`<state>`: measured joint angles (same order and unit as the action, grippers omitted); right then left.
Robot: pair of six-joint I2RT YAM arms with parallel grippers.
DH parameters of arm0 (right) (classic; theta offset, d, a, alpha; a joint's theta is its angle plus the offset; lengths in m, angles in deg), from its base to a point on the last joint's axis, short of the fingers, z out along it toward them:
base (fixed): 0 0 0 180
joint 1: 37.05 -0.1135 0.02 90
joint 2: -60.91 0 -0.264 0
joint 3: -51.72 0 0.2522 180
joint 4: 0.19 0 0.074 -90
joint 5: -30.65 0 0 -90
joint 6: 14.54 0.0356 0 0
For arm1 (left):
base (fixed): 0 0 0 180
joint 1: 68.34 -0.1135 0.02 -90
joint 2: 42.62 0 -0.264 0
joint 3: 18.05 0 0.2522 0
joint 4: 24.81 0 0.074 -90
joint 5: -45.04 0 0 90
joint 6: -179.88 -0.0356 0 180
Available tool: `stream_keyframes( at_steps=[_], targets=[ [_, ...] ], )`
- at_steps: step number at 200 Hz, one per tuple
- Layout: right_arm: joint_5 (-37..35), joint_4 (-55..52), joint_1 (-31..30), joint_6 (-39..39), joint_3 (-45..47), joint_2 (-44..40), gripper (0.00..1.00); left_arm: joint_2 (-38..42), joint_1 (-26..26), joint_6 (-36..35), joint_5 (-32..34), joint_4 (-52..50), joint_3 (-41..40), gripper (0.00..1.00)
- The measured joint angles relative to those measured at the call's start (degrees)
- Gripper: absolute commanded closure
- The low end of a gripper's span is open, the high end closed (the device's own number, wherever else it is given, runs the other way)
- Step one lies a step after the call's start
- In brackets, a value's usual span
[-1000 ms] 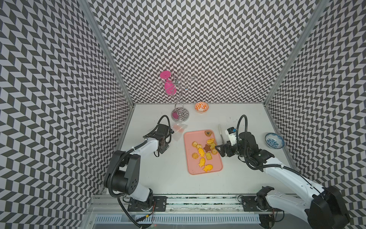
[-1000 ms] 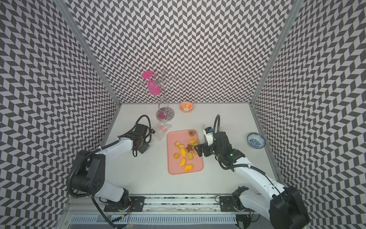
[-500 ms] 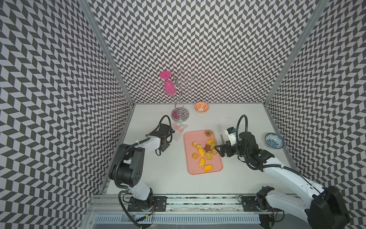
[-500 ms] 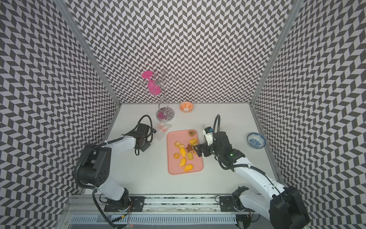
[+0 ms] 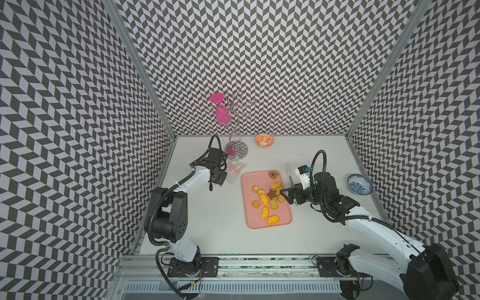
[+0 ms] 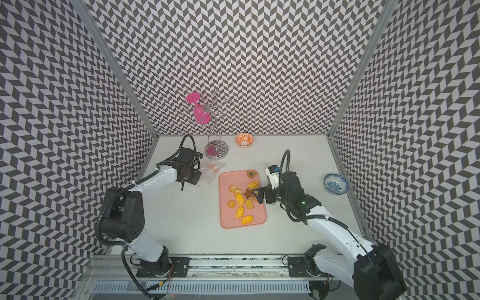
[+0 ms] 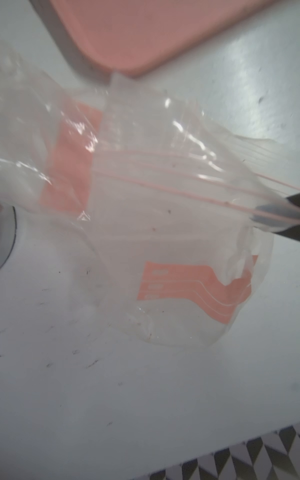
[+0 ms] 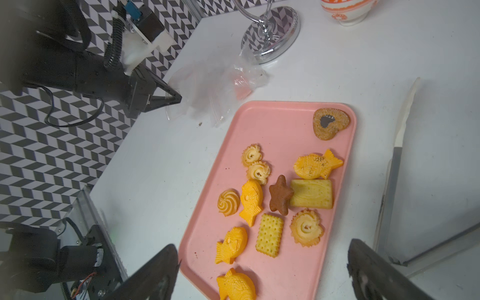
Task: Put the cookies into a resealable bag to prevent moisture
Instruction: Pick up the ziploc bag from the center of the board, then open the ziploc bag at the center of the board.
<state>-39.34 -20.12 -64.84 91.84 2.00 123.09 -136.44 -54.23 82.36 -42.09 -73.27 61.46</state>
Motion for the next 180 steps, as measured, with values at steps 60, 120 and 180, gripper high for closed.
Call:
stream_keyframes(
  at_steps=[60,120,180],
  targets=[
    [5.42,13.86,-2.32,12.74,-1.29,8.33,0.1,7.37,3.19,23.5,-25.0,-1.51,-2.93,1.0],
    [5.25,18.8,-11.61,16.9,-12.63,23.34,0.24,11.91,6.14,35.52,-35.63,1.46,-10.86,1.0],
    [3.65,18.05,-15.52,17.07,-19.32,33.7,0.51,15.61,6.14,39.17,-38.18,3.5,-12.0,1.0]
  ],
)
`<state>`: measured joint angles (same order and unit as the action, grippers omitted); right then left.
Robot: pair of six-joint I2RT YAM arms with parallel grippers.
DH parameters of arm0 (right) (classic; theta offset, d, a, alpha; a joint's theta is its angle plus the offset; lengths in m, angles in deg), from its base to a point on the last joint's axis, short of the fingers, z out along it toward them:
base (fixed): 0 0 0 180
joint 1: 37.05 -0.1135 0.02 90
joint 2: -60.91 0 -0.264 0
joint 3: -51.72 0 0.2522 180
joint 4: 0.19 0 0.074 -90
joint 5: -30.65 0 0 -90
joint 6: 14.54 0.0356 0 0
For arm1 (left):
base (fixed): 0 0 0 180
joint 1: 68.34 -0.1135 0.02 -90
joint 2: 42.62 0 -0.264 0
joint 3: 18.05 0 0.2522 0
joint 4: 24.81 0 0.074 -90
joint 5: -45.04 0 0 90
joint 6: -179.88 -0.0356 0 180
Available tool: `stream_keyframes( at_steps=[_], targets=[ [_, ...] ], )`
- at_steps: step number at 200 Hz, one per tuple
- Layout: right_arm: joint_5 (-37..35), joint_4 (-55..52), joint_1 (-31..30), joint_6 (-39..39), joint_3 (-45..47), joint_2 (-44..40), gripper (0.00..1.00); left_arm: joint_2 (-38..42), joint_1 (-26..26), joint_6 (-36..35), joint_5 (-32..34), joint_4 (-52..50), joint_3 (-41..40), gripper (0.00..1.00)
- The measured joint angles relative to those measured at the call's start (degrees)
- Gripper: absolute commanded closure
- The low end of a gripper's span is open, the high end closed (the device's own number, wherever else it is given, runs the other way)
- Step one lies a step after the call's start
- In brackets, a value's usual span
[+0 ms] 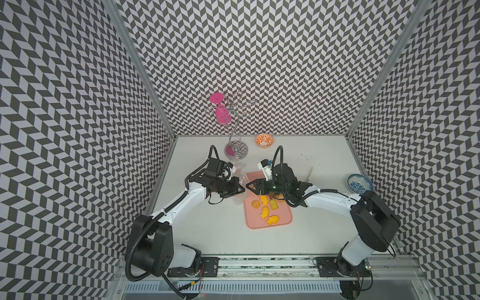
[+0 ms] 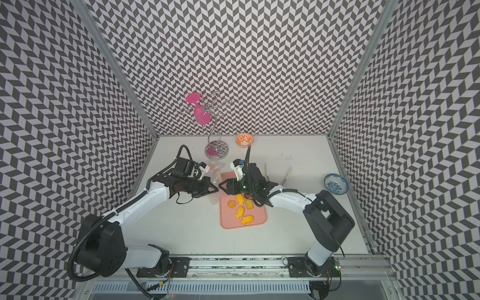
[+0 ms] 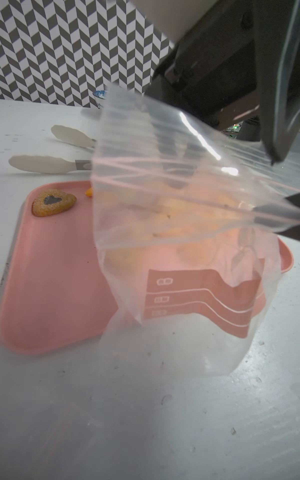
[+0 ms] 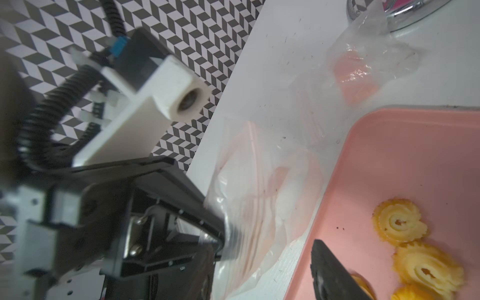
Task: Put the cookies into a resealable bag to prevent moisture
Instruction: Open the ziploc bag at the center of the board.
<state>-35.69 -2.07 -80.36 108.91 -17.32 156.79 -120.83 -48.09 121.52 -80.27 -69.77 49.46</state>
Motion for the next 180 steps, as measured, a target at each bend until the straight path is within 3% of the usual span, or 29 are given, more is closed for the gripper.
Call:
stream_keyframes(
  at_steps=[26,45,102,138,180],
  targets=[
    [-0.39,-0.31,-0.68,0.44,-0.98,1.97,0.58,1.01,-0.02,0.81,-0.42,0.63,-1.01,1.0],
    [-0.98,-0.72,-1.05,0.83,-2.38,2.71,0.72,1.09,0.0,0.83,-0.55,0.83,-2.01,1.0],
    [-2.23,-1.25,-1.31,2.05,-3.52,3.28,1.0,1.03,-0.02,0.83,-0.37,1.81,-2.84,0.99],
    [-5.16,-4.39,-1.31,0.61,-3.52,3.28,1.0,1.05,-1.53,-0.81,2.4,-0.5,-2.47,0.88],
    [-6.49,-7.26,-2.21,-0.61,-4.11,2.82,1.0,0.15,-3.54,-6.29,12.9,-7.69,1.11,0.82]
  ],
)
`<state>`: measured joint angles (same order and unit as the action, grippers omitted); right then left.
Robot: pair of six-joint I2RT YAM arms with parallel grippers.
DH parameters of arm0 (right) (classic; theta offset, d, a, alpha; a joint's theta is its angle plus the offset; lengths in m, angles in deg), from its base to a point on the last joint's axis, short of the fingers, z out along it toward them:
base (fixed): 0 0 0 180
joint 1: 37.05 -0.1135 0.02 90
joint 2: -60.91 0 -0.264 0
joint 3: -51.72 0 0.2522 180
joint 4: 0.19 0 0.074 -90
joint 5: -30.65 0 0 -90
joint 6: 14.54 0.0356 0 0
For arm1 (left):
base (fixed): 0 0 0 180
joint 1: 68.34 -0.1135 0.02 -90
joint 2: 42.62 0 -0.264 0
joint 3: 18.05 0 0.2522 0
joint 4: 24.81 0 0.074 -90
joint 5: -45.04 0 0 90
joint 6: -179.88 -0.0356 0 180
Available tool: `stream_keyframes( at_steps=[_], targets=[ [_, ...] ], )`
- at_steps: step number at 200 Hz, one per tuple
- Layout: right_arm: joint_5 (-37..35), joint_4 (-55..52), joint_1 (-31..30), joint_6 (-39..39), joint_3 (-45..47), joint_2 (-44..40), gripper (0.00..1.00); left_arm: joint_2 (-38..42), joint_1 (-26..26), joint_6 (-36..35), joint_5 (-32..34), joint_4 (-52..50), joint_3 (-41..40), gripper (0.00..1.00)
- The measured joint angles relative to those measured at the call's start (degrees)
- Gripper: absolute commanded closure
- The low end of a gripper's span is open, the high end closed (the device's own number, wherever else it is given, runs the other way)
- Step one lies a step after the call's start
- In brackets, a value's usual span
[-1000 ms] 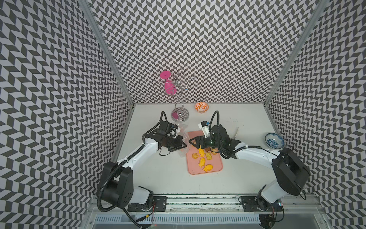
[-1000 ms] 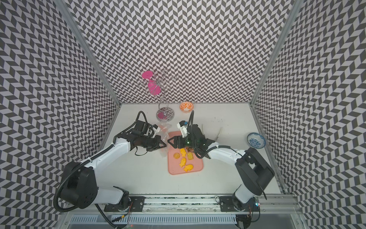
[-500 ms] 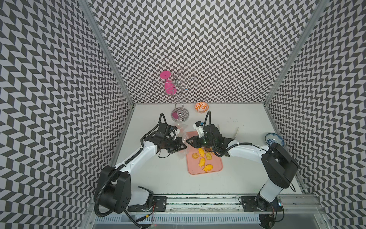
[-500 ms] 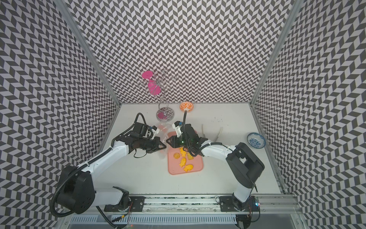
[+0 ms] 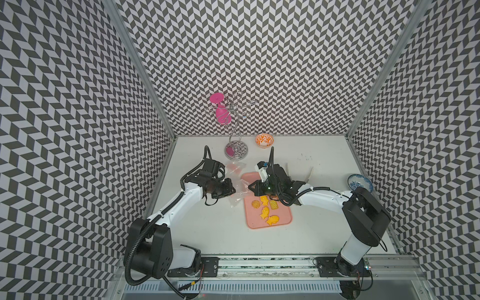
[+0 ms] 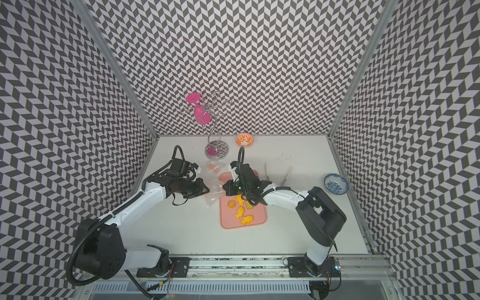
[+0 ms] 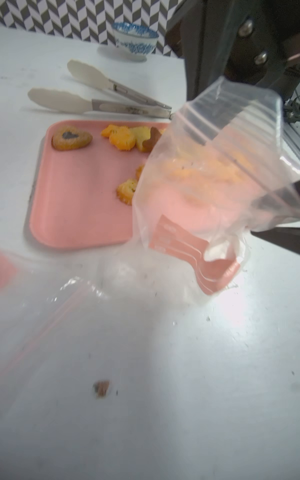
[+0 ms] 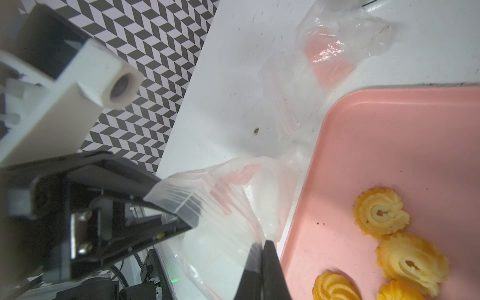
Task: Put the cookies into a resealable bag to prevent moisture
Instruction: Open the ziploc bag at the center of the board.
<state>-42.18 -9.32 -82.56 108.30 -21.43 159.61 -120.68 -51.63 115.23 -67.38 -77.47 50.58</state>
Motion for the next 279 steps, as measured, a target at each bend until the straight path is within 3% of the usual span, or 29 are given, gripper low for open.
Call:
stream_keyframes(
  at_steps=[72,125,174,195,238,279],
  targets=[
    [-0.24,-1.55,-2.05,0.28,-3.93,-0.55,1.0,-4.87,4.74,-5.25,12.52,-7.34,10.88,0.65],
    [-0.72,-2.29,-2.75,0.63,-4.79,-0.55,1.0,-8.46,7.76,-7.37,17.38,-9.33,16.2,0.62],
    [-4.28,-4.33,-2.8,-0.2,-4.79,-0.55,1.0,-10.99,8.92,-8.15,22.14,-13.9,18.71,0.82],
    [-7.1,-5.6,-2.8,-1.05,-4.79,-0.55,1.0,-10.64,9.2,-7.98,23.21,-16.87,19.43,1.0],
    [-10.49,-6.16,-3.08,-2.99,-4.79,-0.55,1.0,-8.76,9.88,-7.96,23.12,-20.11,18.84,1.0],
    [-11.41,-5.55,-3.43,-5.86,-4.57,-0.52,1.0,-5.7,7.58,-8.39,18.34,-18.21,12.68,1.0]
  ],
)
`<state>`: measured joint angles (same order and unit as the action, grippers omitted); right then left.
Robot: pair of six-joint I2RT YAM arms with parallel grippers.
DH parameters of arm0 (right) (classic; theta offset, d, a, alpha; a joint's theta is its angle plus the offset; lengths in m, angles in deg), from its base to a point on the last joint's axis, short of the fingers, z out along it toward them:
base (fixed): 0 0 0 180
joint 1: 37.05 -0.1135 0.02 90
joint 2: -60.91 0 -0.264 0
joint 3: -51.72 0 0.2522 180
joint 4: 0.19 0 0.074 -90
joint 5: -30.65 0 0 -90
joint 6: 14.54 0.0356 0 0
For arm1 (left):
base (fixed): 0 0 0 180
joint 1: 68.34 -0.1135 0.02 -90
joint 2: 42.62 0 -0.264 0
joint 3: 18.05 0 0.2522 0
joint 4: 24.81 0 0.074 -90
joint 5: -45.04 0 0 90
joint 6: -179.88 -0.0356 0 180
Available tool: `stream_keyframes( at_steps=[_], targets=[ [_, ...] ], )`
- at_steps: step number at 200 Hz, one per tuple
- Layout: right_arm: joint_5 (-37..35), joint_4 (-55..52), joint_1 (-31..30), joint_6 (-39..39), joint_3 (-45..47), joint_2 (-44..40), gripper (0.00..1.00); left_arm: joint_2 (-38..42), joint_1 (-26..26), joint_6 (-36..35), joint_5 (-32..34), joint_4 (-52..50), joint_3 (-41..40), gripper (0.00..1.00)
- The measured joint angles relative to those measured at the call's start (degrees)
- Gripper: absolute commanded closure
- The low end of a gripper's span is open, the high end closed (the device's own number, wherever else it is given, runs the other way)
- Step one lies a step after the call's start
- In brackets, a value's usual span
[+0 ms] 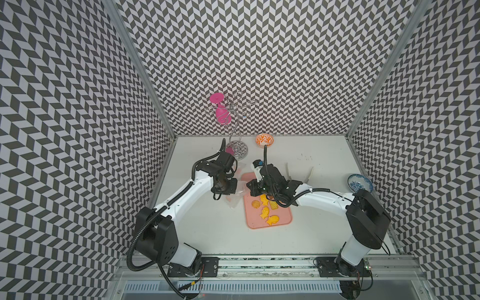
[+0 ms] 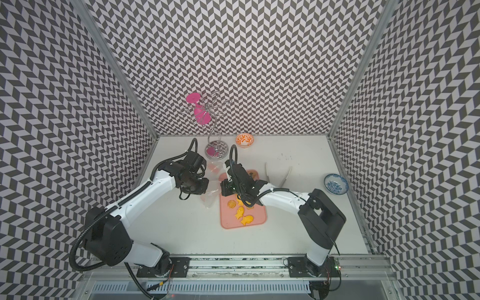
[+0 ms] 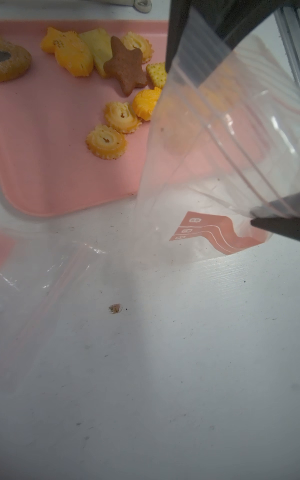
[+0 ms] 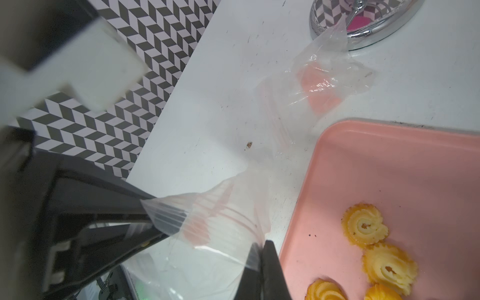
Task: Put the cookies into a resealable bag to prevent moisture
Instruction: Open the ziploc bag at the center of the board.
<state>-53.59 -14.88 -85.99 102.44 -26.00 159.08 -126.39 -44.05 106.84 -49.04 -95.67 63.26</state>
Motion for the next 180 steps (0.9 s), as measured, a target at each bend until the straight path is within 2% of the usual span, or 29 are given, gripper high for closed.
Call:
stream_keyframes(
  at_steps=[52,87,100,133,165,180],
  targets=[
    [4.37,3.17,-0.79,-2.89,1.57,2.01,0.98,0.09,-5.18,-0.7,-7.17,4.76,-6.05,1.0],
    [3.85,3.06,-0.7,-4.92,1.95,2.67,0.84,-0.11,-7.02,-0.55,-11.74,7.1,-6.91,1.0],
    [3.45,3.15,-0.52,-5.55,1.95,2.67,0.76,-0.28,-7.26,-0.39,-12.5,7.65,-6.91,1.0],
    [2.51,2.82,-0.02,-7.13,2.58,1.6,0.61,-0.92,-7.45,-0.15,-14.47,8.76,-6.91,1.0],
    [1.01,1.29,2.75,-7.72,6.21,-5.31,0.43,-1.88,-7.56,0.31,-16.41,9.99,-6.93,1.0],
    [-2.01,-0.92,5.38,-7.5,8.0,-9.86,0.34,-2.14,-7.58,0.59,-17.73,10.67,-6.93,1.0]
  ],
)
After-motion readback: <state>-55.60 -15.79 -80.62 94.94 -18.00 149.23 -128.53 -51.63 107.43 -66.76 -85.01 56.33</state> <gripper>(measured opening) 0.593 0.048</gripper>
